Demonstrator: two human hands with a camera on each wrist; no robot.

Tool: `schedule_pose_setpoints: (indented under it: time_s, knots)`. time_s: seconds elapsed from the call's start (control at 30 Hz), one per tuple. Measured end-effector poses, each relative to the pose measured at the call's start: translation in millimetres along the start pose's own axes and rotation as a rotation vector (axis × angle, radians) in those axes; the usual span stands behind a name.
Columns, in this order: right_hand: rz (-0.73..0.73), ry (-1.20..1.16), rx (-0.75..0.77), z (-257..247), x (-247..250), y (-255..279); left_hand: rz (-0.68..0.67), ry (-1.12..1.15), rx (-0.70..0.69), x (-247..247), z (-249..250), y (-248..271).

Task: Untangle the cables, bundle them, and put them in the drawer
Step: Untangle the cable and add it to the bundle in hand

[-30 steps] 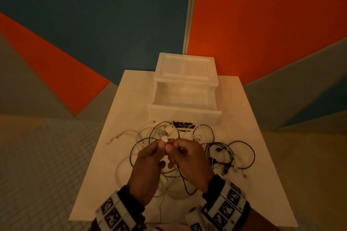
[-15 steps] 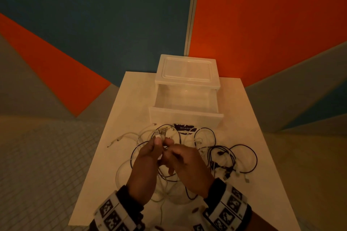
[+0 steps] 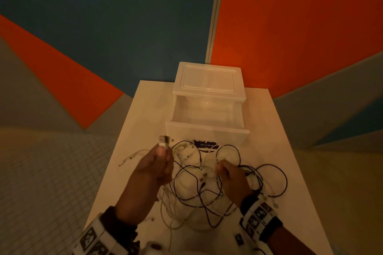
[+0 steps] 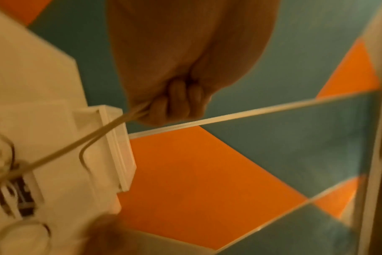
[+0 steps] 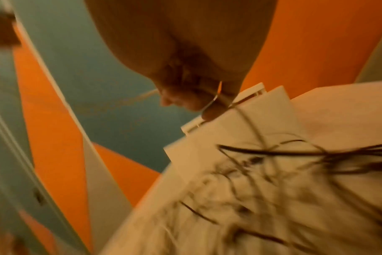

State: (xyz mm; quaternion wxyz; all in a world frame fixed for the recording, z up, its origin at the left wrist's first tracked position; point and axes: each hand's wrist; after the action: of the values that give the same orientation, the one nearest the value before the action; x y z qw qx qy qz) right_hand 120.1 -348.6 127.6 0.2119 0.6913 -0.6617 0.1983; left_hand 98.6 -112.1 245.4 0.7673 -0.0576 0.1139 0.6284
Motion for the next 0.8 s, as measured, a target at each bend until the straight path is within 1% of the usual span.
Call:
schedule_pose_setpoints:
  time_s: [0.07,0.1,0.13,0.2,0.27,0.33,0.4,0.43,0.5,0.53,0.6,0.63,0.67,0.7,0.73,0.8]
  knots:
    - [0.133,-0.115,0.134,-43.3,11.9,-8.7,-0.068,-0.175,0.035,-4.7,-3.7,-0.7]
    - [0.155,-0.158,0.187,-66.0,16.5,-9.4,-0.064,-0.206,0.06,-8.6,-5.4,-1.3]
    - [0.138,-0.185,0.235,-86.8,18.7,-7.2,-0.044,-0.194,0.076,-13.6,-5.6,-1.8]
    - [0.019,-0.201,0.304,-117.6,15.9,3.5,0.021,-0.096,0.096,-21.6,-4.7,-4.5]
    - [-0.104,-0.206,0.318,-126.4,6.3,15.1,0.035,0.03,0.085,-25.6,-1.6,-9.5]
    - [-0.169,-0.24,0.278,-116.8,-2.7,23.3,0.008,0.061,0.054,-24.9,2.9,-14.3]
    - [-0.234,-0.234,0.223,-91.3,-9.2,27.2,-0.012,0.028,0.022,-18.8,11.0,-17.6]
    - [-0.269,-0.204,0.182,-73.8,-10.1,28.0,-0.014,0.037,0.012,-13.9,16.7,-18.8]
    - [-0.32,-0.17,0.029,-35.2,-11.5,29.6,-0.022,0.116,-0.013,-0.5,30.7,-19.6]
    - [-0.318,-0.198,-0.07,-17.1,-11.0,28.9,-0.032,0.167,-0.032,6.2,39.0,-19.3]
    - [-0.237,-0.405,-0.31,5.3,-8.5,26.9,-0.068,0.236,-0.071,17.1,51.5,-18.1]
    - [-0.177,-0.459,-0.396,14.7,-8.6,23.9,-0.091,0.236,-0.079,19.7,55.1,-17.1]
    - [-0.119,-0.459,-0.435,21.2,-7.7,21.1,-0.108,0.204,-0.071,20.4,56.7,-15.9]
    - [-0.065,-0.413,-0.434,25.0,-7.7,18.2,-0.114,0.145,-0.048,19.8,55.3,-14.8]
    - [-0.021,-0.363,-0.401,25.7,-7.2,15.5,-0.112,0.069,-0.015,17.6,51.1,-13.9]
    - [0.029,-0.219,-0.239,11.0,-2.9,12.4,-0.101,-0.127,0.059,9.6,36.0,-12.2]
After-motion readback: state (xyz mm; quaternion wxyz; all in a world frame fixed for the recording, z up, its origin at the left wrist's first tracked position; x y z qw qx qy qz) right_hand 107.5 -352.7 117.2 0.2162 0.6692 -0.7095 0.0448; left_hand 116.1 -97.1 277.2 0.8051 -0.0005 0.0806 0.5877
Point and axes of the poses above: each hand's wrist, its own y-axis away from the middle knuckle, its own x-axis out of the back of the hand, z = x × y, and after that the axes turned 5 degrees about -y, right-handed
